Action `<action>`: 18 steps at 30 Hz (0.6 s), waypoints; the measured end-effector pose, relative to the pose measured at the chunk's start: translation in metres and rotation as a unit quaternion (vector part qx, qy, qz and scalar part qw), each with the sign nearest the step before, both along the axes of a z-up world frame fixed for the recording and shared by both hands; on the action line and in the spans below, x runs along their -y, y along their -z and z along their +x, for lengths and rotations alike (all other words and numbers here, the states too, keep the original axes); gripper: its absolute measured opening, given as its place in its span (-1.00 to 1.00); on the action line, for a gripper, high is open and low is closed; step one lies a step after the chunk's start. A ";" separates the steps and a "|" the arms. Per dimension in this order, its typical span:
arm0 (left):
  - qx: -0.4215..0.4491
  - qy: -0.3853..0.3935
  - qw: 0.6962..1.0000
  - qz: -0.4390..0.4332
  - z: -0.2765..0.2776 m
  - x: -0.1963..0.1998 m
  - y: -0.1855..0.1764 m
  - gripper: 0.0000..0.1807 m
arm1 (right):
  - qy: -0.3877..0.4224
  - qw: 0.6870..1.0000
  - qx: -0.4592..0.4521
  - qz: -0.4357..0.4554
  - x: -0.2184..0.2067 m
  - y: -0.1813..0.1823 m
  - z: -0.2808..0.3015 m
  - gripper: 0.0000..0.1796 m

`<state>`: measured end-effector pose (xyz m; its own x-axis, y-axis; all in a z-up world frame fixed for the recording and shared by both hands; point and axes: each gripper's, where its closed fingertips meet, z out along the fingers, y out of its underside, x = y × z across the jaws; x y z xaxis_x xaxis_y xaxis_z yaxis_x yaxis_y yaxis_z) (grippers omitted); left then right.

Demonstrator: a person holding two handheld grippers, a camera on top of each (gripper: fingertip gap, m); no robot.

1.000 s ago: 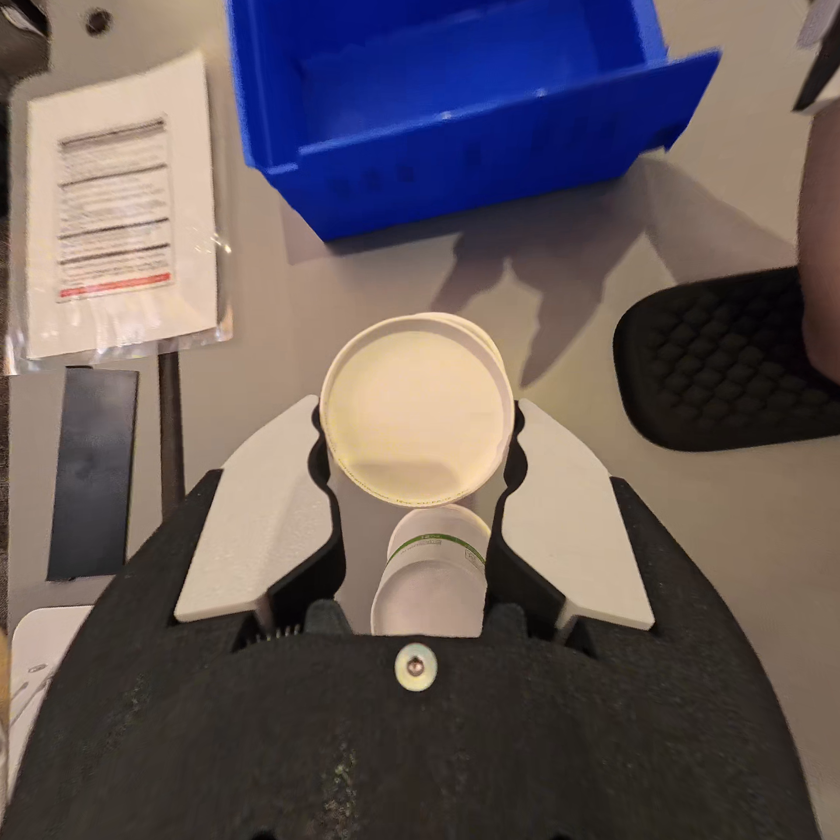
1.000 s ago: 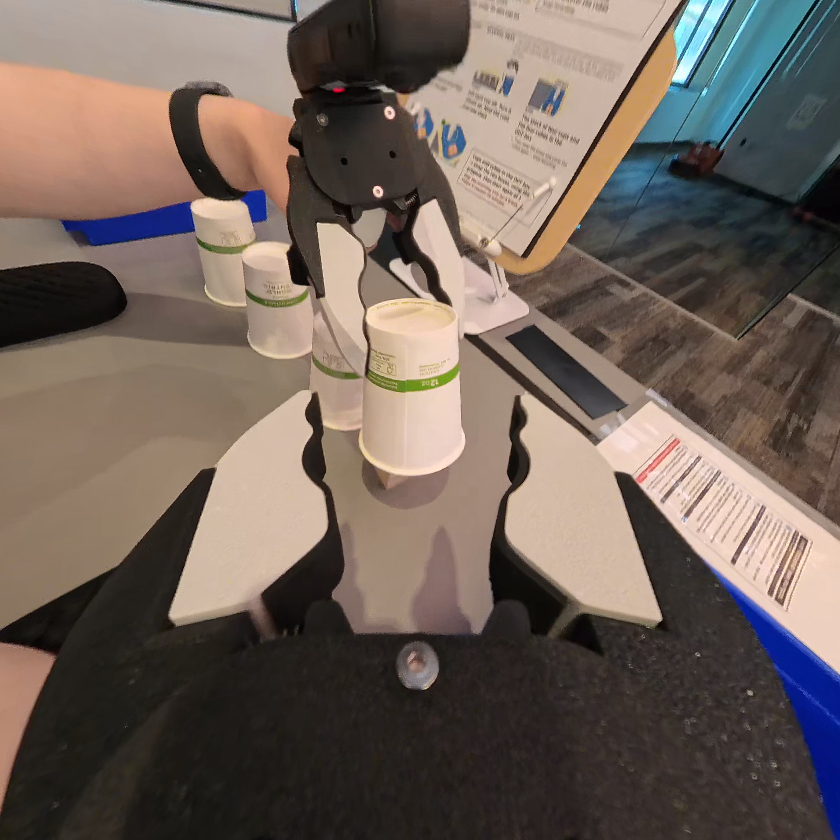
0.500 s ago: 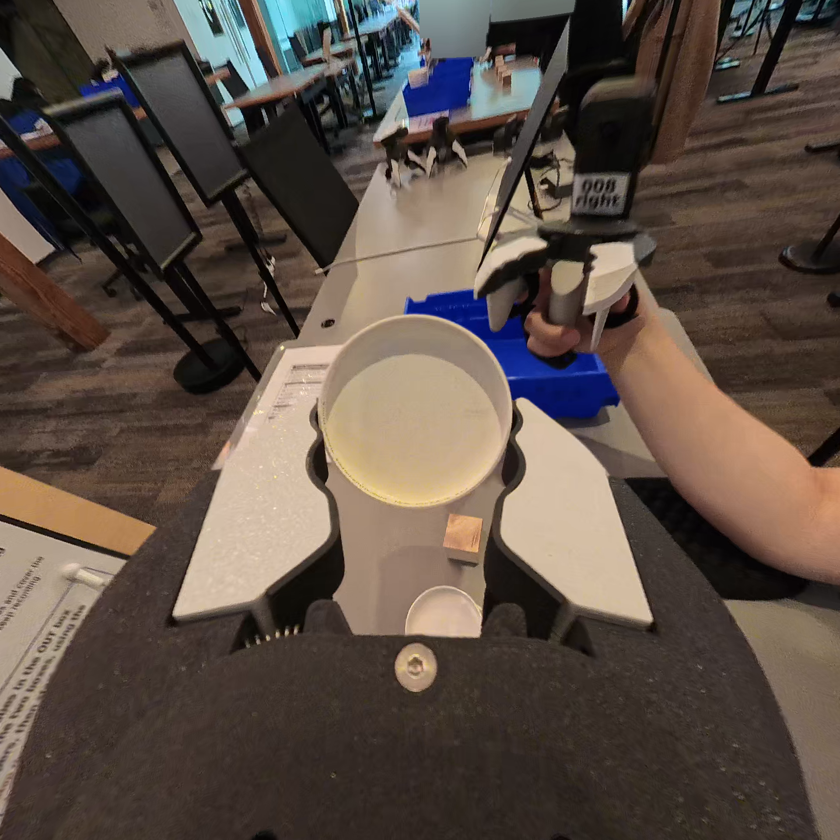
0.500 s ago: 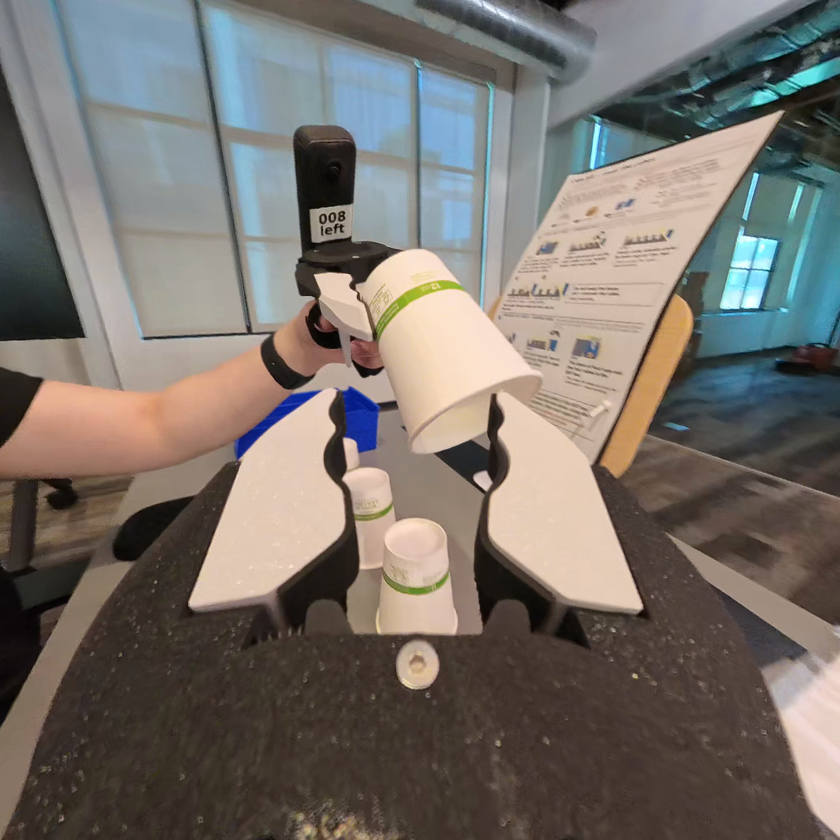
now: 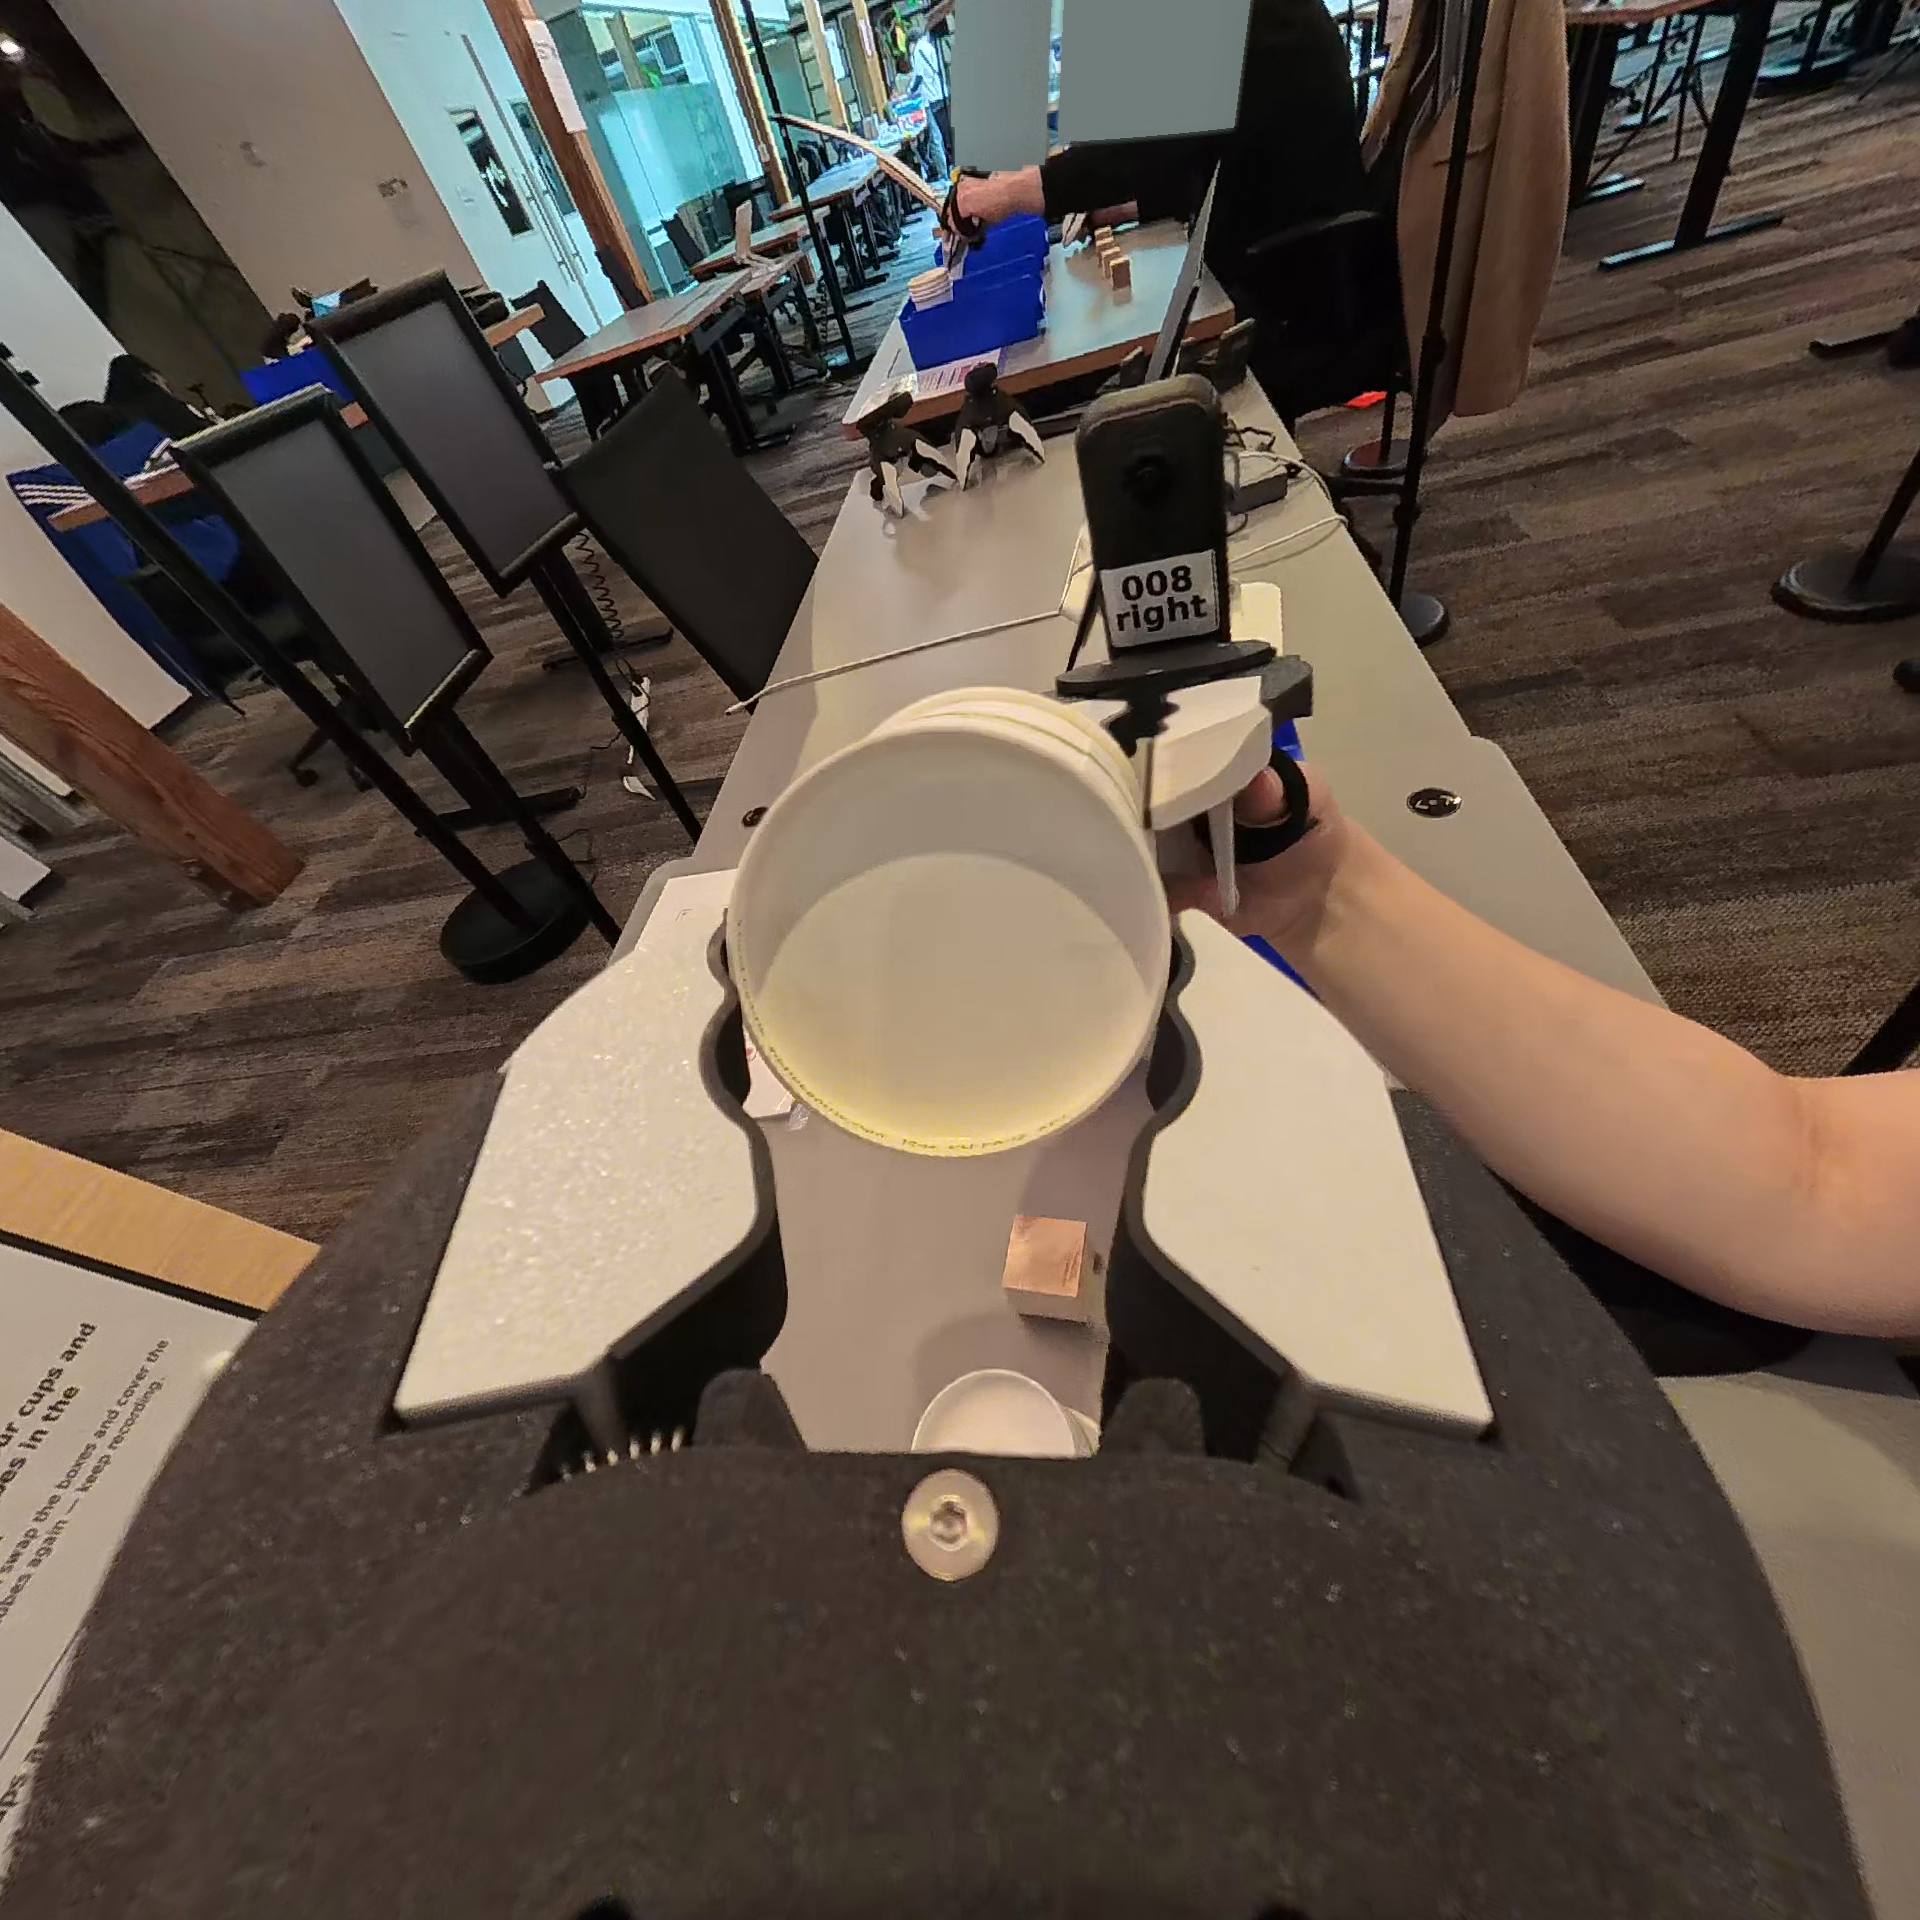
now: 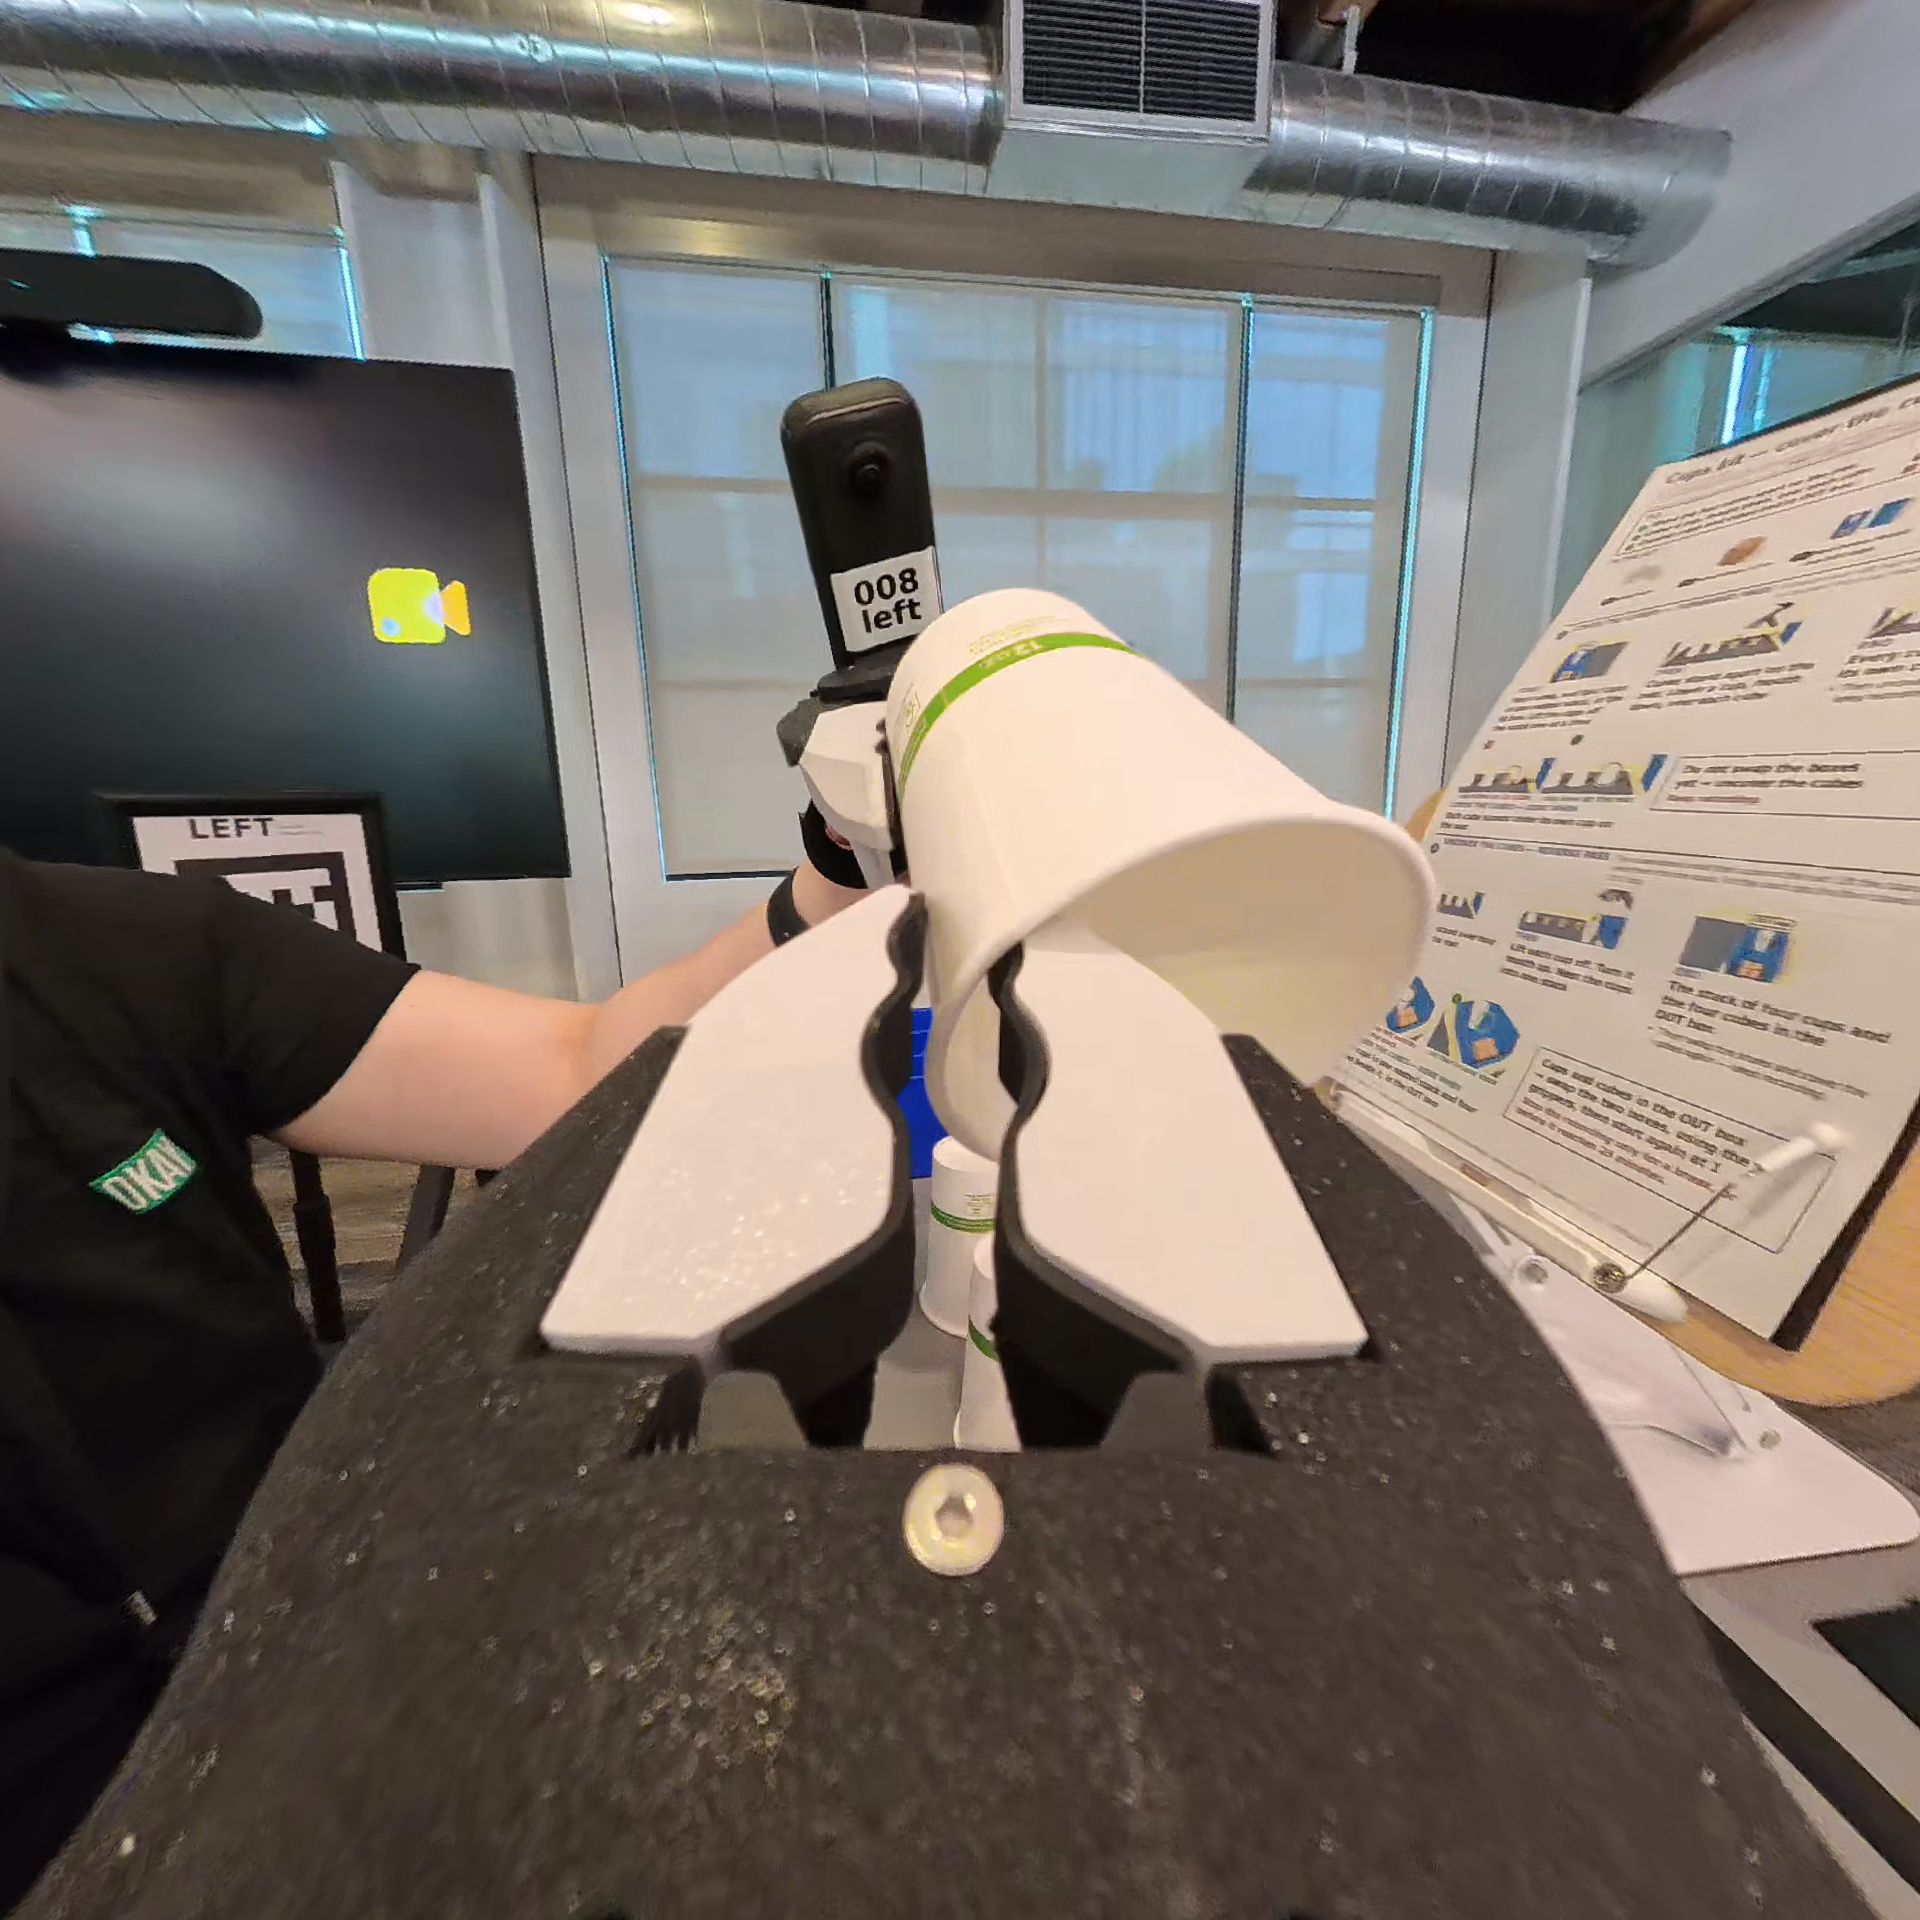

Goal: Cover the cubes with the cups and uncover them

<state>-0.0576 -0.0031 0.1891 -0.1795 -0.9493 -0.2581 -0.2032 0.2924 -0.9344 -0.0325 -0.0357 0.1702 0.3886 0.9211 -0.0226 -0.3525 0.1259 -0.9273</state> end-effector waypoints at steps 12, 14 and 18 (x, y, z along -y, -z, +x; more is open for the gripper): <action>0.042 -0.029 0.999 0.015 -0.067 0.014 0.011 -0.14 | 0.008 0.996 0.086 -0.003 0.019 -0.006 -0.020 -1.00; 0.065 -0.065 0.995 0.031 -0.095 0.008 0.014 -0.18 | 0.062 0.987 0.150 -0.018 0.018 0.002 -0.019 -1.00; 0.092 -0.155 0.982 0.059 -0.150 -0.013 0.025 -0.32 | 0.130 0.935 0.311 -0.108 0.017 0.032 -0.007 -1.00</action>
